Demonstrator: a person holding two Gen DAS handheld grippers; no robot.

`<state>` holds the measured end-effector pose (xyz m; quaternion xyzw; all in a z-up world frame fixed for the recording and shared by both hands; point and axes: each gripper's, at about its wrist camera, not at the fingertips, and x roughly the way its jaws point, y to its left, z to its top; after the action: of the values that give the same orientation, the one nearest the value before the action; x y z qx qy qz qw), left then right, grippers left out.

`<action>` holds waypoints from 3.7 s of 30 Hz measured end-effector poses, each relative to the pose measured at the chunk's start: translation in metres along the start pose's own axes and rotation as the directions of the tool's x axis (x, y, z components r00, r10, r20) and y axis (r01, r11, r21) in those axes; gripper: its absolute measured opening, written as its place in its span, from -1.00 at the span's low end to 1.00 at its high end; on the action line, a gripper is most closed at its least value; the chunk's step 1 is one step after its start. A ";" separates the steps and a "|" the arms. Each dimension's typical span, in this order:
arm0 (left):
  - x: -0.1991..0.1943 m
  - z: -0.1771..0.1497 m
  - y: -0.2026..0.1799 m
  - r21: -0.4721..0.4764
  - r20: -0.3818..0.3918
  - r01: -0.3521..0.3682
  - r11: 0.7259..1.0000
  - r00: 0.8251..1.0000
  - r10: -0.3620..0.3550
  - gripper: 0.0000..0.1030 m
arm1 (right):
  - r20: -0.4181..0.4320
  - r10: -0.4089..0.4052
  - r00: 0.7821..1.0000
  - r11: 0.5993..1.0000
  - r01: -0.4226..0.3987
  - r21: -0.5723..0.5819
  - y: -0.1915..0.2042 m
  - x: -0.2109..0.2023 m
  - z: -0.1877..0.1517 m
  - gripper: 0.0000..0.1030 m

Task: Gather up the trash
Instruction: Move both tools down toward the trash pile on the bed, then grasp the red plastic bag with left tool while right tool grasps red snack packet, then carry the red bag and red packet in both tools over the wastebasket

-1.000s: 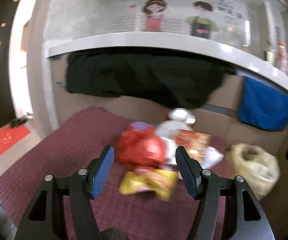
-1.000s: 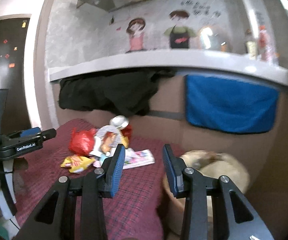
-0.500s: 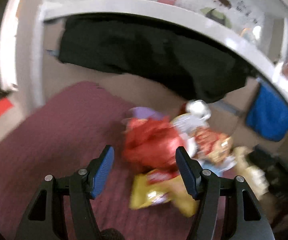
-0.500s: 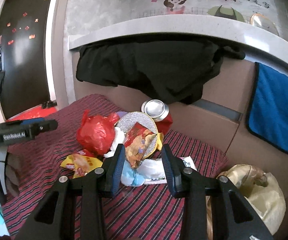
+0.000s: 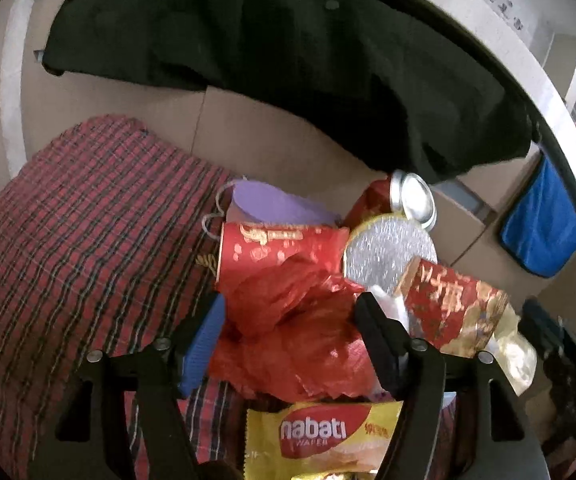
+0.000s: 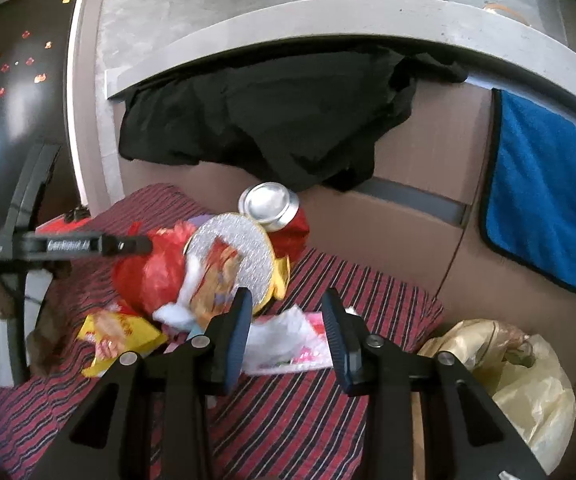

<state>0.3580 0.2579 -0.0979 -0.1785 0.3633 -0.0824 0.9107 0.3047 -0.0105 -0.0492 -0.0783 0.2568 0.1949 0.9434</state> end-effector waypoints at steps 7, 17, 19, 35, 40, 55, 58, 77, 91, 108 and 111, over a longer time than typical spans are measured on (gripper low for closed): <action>-0.002 -0.002 -0.005 0.036 0.002 0.007 0.999 1.000 -0.007 0.04 | 0.017 0.050 0.999 0.999 -0.050 -0.007 0.008 0.008 0.015 -0.34; -0.055 -0.004 -0.017 0.096 0.181 -0.045 0.994 0.983 0.027 -0.94 | -0.055 0.095 0.994 0.992 -0.099 -0.073 0.027 0.036 0.025 -0.34; -0.067 -0.005 -0.013 0.086 0.202 -0.053 0.995 0.979 0.035 -0.94 | -0.084 0.106 0.991 0.992 -0.111 -0.055 0.024 0.046 0.024 -0.34; -0.017 -0.007 0.020 -0.041 0.103 0.029 0.999 0.994 -0.025 -0.11 | -0.166 0.122 0.979 0.990 -0.132 -0.049 0.025 0.056 0.006 -0.34; 0.002 -0.003 0.021 -0.068 0.022 -0.076 0.995 0.997 0.077 -0.66 | -0.149 0.123 0.981 0.991 -0.130 -0.042 0.023 0.054 0.007 -0.34; -0.122 -0.004 -0.044 0.118 0.352 -0.247 0.962 0.916 0.192 -0.69 | -0.162 0.183 0.970 0.972 -0.203 -0.117 0.048 0.051 0.038 -0.90; -0.136 0.000 -0.063 0.117 0.386 -0.257 0.959 0.902 0.194 -0.68 | -0.094 0.178 0.980 0.977 -0.187 -0.106 0.041 0.025 0.054 -0.90; -0.110 -0.039 -0.275 0.312 0.366 -0.047 0.949 0.928 -0.074 -0.68 | 0.179 -0.107 0.978 0.994 0.101 0.046 -0.106 -0.151 0.058 -0.90; -0.025 -0.064 -0.361 0.375 0.238 0.082 0.923 0.954 -0.181 -0.68 | 0.139 -0.259 0.956 0.957 0.235 0.171 -0.206 -0.164 -0.002 -0.89; 0.062 -0.078 -0.356 0.298 0.167 -0.011 0.954 0.985 -0.041 -0.68 | 0.046 -0.240 0.970 0.946 0.223 0.238 -0.234 -0.105 -0.047 -0.88; 0.073 -0.084 -0.357 0.293 0.163 -0.033 0.955 0.987 -0.016 -0.68 | 0.030 -0.226 0.974 0.944 0.211 0.253 -0.239 -0.094 -0.052 -0.88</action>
<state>0.3457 -0.1146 -0.0632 -0.0451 0.2719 -0.1167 0.9542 0.3041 -0.2723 -0.0336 0.0179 0.2413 0.0575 0.9686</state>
